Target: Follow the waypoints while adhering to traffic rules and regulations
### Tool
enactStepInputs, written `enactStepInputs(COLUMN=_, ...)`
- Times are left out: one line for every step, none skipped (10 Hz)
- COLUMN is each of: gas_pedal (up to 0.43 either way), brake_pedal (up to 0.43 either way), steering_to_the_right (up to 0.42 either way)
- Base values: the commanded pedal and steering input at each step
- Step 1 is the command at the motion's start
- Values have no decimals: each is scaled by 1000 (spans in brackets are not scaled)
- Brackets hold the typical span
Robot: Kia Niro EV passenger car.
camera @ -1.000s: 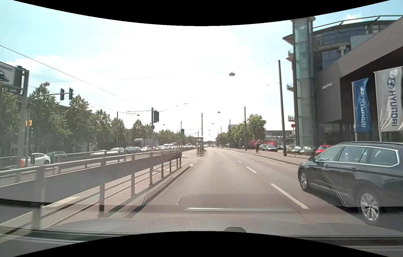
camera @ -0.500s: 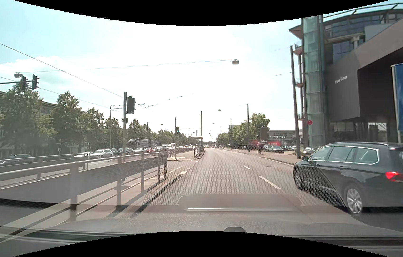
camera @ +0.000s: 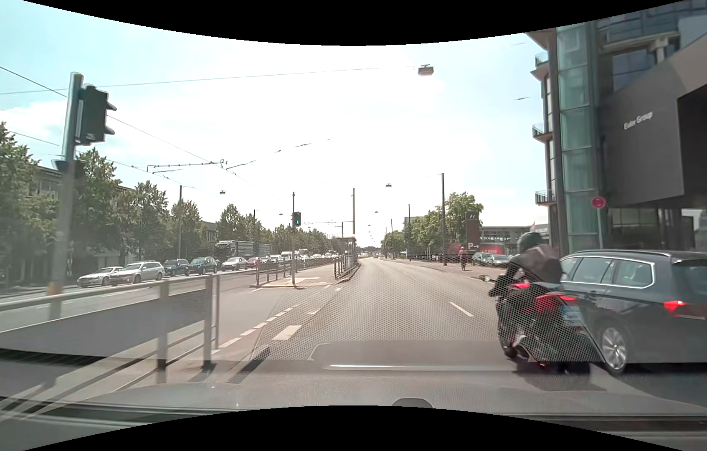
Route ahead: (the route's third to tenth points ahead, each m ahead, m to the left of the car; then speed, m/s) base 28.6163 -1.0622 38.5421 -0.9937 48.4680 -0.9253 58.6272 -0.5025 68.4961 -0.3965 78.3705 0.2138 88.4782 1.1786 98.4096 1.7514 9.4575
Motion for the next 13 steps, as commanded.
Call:
enactStepInputs(gas_pedal=390, brake_pedal=0, steering_to_the_right=-5)
enactStepInputs(gas_pedal=390, brake_pedal=0, steering_to_the_right=-5)
enactStepInputs(gas_pedal=390, brake_pedal=0, steering_to_the_right=-4)
enactStepInputs(gas_pedal=390, brake_pedal=0, steering_to_the_right=-5)
enactStepInputs(gas_pedal=378, brake_pedal=0, steering_to_the_right=-5)
enactStepInputs(gas_pedal=378, brake_pedal=0, steering_to_the_right=-5)
enactStepInputs(gas_pedal=350, brake_pedal=0, steering_to_the_right=-5)
enactStepInputs(gas_pedal=350, brake_pedal=0, steering_to_the_right=-5)
enactStepInputs(gas_pedal=350, brake_pedal=0, steering_to_the_right=-5)
enactStepInputs(gas_pedal=339, brake_pedal=0, steering_to_the_right=-7)
enactStepInputs(gas_pedal=339, brake_pedal=0, steering_to_the_right=-8)
enactStepInputs(gas_pedal=339, brake_pedal=0, steering_to_the_right=-9)
enactStepInputs(gas_pedal=339, brake_pedal=0, steering_to_the_right=-11)
